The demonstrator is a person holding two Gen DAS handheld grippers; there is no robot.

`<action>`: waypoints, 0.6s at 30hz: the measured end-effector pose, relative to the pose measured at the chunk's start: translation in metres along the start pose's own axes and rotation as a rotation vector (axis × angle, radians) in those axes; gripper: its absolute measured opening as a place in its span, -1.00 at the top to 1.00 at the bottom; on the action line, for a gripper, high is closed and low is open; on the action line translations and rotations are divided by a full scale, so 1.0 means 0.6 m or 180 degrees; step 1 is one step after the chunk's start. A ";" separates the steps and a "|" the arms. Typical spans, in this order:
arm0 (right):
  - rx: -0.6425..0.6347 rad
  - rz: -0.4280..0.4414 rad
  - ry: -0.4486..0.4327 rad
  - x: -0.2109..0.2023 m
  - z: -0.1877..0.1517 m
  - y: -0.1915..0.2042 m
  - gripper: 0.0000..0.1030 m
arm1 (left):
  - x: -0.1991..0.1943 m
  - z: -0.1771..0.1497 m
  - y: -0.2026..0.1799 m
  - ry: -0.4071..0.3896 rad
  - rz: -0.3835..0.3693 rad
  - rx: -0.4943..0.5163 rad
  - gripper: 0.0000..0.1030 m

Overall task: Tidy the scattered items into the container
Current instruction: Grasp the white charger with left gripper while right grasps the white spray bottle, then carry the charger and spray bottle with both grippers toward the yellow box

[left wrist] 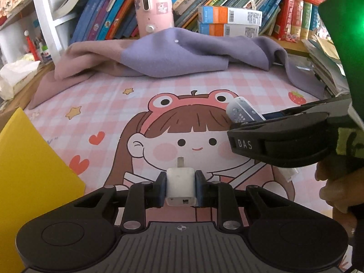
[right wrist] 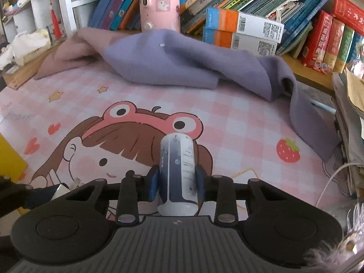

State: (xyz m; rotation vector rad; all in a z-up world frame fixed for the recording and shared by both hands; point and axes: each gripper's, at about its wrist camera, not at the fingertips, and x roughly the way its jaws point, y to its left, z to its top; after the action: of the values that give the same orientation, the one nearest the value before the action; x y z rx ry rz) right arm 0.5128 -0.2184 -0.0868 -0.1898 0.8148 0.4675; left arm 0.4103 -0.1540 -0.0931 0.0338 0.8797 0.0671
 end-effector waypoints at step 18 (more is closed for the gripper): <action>0.0015 0.0203 -0.0174 -0.082 -0.006 -0.004 0.41 | -0.074 0.000 0.009 -0.0127 -0.0095 -0.0035 0.54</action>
State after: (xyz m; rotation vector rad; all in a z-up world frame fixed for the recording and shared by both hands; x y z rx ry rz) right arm 0.4823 -0.2380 -0.0531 -0.1465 0.7701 0.5288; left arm 0.3818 -0.1519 -0.0589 0.0117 0.8397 0.0431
